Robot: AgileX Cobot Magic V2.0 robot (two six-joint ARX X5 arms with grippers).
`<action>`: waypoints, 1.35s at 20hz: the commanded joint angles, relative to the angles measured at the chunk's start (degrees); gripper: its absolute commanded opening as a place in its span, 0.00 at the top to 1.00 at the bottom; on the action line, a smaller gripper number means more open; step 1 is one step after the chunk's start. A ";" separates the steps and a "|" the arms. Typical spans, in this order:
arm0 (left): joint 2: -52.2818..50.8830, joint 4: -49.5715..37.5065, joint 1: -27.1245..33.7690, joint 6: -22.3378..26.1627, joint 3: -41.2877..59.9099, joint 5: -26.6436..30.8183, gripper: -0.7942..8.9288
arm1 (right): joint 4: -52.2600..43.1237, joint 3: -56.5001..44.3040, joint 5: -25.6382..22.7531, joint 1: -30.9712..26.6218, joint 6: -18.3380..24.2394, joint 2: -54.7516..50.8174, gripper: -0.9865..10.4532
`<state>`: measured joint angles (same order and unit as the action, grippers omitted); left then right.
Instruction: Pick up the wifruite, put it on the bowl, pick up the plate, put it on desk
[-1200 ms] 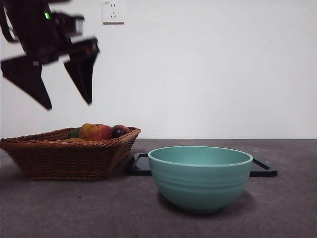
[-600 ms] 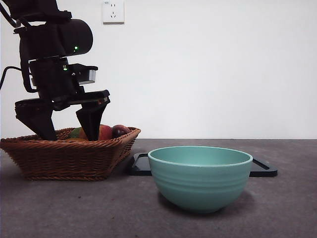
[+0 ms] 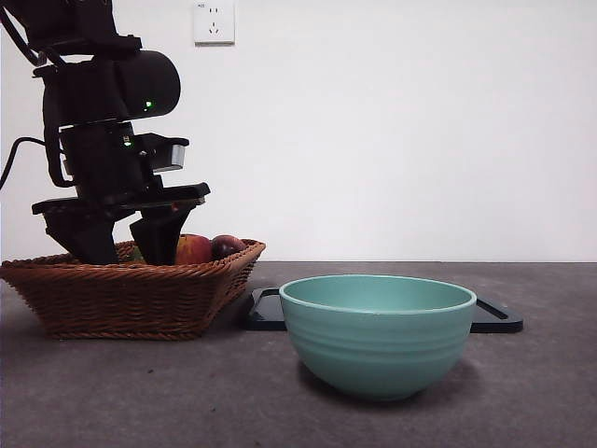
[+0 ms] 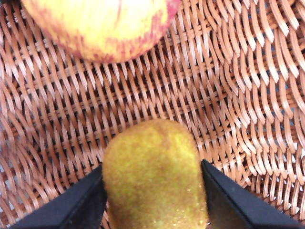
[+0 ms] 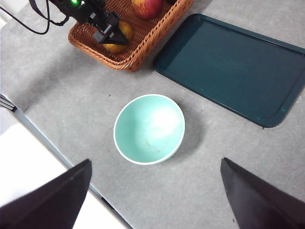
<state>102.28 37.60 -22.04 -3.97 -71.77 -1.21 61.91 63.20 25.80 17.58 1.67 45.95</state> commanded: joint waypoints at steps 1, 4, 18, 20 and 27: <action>-0.37 0.33 -0.48 -0.22 -1.38 -0.11 0.70 | -0.55 1.20 0.07 0.24 -0.13 0.39 0.54; -5.60 0.52 -1.33 -0.20 -1.73 -0.31 0.70 | -0.55 1.20 0.07 0.24 -0.13 0.39 0.54; -18.93 -1.68 -24.81 -0.15 -1.79 -4.92 0.70 | -0.55 1.20 -0.33 0.24 -0.15 0.39 0.54; -16.41 -3.54 -27.41 -0.15 -1.79 -4.92 0.70 | -0.55 1.20 -0.33 0.24 -0.15 0.39 0.54; -4.24 -7.06 -32.33 0.31 -1.79 -4.79 0.70 | -0.52 1.20 -0.33 0.24 -0.15 0.39 0.54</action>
<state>97.27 30.96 -53.82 -3.95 -72.27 -5.98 61.91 63.20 25.50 17.58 1.67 45.95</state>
